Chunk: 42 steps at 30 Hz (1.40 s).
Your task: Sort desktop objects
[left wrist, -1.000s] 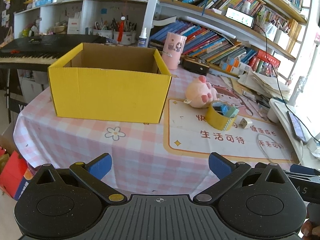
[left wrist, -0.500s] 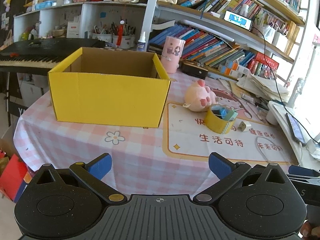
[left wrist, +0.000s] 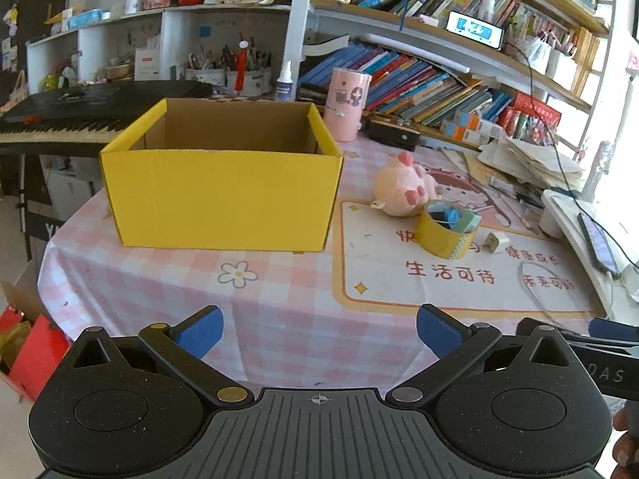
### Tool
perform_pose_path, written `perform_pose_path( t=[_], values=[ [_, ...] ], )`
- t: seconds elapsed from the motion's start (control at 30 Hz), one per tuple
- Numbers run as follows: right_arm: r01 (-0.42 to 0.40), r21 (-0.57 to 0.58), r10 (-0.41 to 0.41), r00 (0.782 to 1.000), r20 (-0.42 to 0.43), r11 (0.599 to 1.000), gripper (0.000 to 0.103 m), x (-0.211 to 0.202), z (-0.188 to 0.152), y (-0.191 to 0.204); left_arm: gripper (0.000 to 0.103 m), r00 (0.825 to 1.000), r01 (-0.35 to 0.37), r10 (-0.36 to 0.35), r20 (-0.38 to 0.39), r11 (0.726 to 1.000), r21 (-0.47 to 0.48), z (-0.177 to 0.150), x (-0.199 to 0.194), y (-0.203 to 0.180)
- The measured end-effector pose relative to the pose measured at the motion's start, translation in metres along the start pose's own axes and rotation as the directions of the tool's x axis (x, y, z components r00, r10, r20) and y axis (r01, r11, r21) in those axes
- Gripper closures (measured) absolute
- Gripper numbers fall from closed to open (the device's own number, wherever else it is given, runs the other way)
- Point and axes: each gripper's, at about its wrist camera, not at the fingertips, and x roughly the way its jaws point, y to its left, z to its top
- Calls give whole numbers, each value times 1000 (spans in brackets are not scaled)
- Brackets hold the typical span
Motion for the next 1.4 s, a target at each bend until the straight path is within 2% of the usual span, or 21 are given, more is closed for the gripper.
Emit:
perform_pose_path(
  t=[1.4],
  values=[
    [12,22,-12,1000,-20,1000,0,13,8,-11,0,999,31,-30,-11,997,66,13,18,-24]
  ],
)
